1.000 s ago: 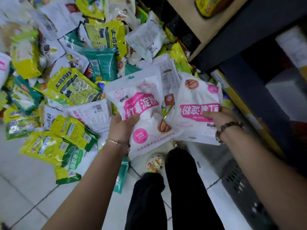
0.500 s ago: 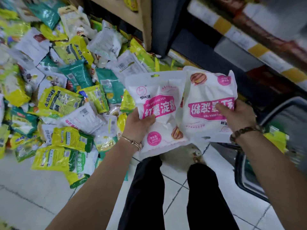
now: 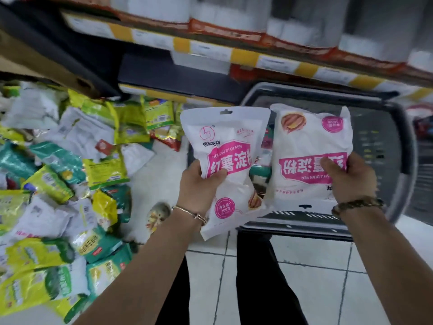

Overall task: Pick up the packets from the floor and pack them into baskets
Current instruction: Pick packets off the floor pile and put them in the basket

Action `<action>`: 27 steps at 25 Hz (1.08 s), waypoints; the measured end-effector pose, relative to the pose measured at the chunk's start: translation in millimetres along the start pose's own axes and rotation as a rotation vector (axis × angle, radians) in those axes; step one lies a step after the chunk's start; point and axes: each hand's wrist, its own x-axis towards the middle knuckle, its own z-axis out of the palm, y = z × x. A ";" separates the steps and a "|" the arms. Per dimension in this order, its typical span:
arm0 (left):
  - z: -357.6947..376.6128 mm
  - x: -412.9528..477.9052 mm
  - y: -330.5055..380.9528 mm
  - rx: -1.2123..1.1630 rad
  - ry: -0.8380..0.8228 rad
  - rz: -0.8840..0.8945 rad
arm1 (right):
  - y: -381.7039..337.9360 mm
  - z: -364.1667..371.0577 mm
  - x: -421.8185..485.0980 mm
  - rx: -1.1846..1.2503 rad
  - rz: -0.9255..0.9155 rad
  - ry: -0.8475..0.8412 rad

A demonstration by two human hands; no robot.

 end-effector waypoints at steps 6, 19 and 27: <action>129.7 26.2 -25.2 0.227 -0.005 -0.032 | 87.4 -68.4 89.3 -0.142 0.113 0.112; 278.2 165.5 -120.9 0.254 0.063 -0.291 | 209.4 18.4 250.6 -0.060 0.243 -0.054; 276.4 158.4 -135.7 0.714 0.245 -0.036 | 204.2 24.0 231.5 -0.307 -0.016 0.131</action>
